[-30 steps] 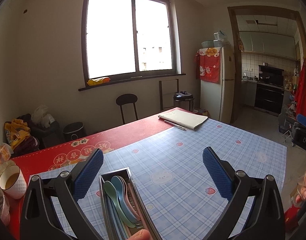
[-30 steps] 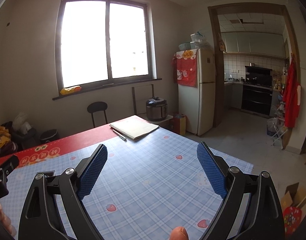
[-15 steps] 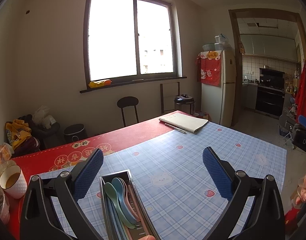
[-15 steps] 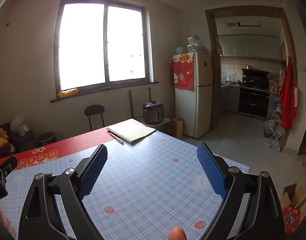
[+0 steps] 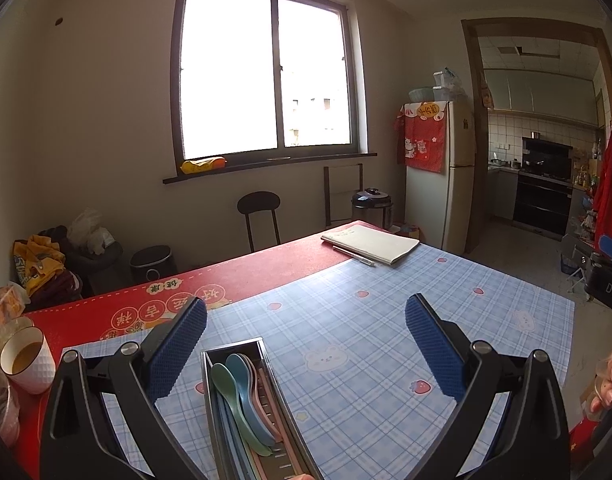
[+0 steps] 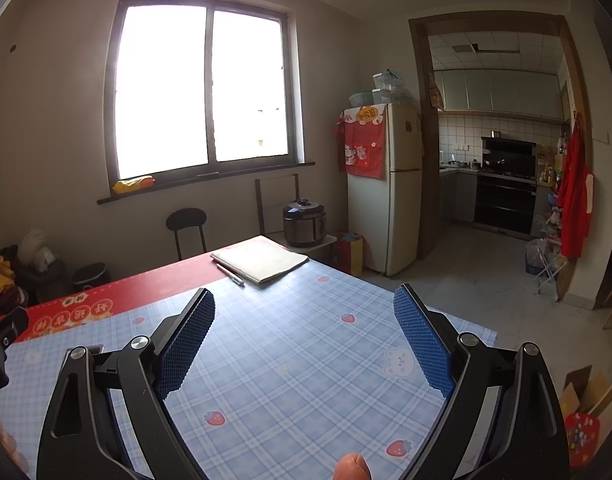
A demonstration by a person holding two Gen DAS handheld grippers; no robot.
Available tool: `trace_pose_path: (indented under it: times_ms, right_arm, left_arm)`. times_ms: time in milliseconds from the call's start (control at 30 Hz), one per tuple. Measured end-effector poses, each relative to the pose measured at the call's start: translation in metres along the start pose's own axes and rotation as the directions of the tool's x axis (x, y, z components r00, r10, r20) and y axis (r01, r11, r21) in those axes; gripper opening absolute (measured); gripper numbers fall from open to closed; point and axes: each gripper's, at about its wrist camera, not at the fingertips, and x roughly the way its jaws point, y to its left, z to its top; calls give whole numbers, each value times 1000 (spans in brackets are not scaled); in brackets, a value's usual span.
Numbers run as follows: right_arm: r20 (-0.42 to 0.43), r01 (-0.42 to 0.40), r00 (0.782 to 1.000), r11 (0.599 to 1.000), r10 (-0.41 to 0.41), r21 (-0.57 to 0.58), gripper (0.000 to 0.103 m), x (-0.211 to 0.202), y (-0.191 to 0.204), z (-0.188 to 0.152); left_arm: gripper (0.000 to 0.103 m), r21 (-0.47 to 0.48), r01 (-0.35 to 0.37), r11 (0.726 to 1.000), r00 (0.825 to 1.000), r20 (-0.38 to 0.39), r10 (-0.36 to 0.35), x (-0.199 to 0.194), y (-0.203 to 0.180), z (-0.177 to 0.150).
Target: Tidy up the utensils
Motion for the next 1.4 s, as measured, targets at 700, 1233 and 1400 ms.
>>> trace_pose_path:
  times_ms: [700, 1233, 1400]
  right_arm:
    - [-5, 12, 1000, 1000, -12, 11, 88, 1, -5, 1]
    - [-11, 14, 1000, 1000, -14, 15, 88, 1, -7, -2]
    - [-15, 16, 1000, 1000, -16, 16, 88, 1, -7, -3]
  left_arm:
    - [97, -10, 5, 1000, 1000, -29, -6, 6, 2, -1]
    - [97, -7, -6, 1000, 1000, -24, 6, 3, 2, 0]
    - [97, -9, -7, 1000, 1000, -29, 6, 4, 4, 1]
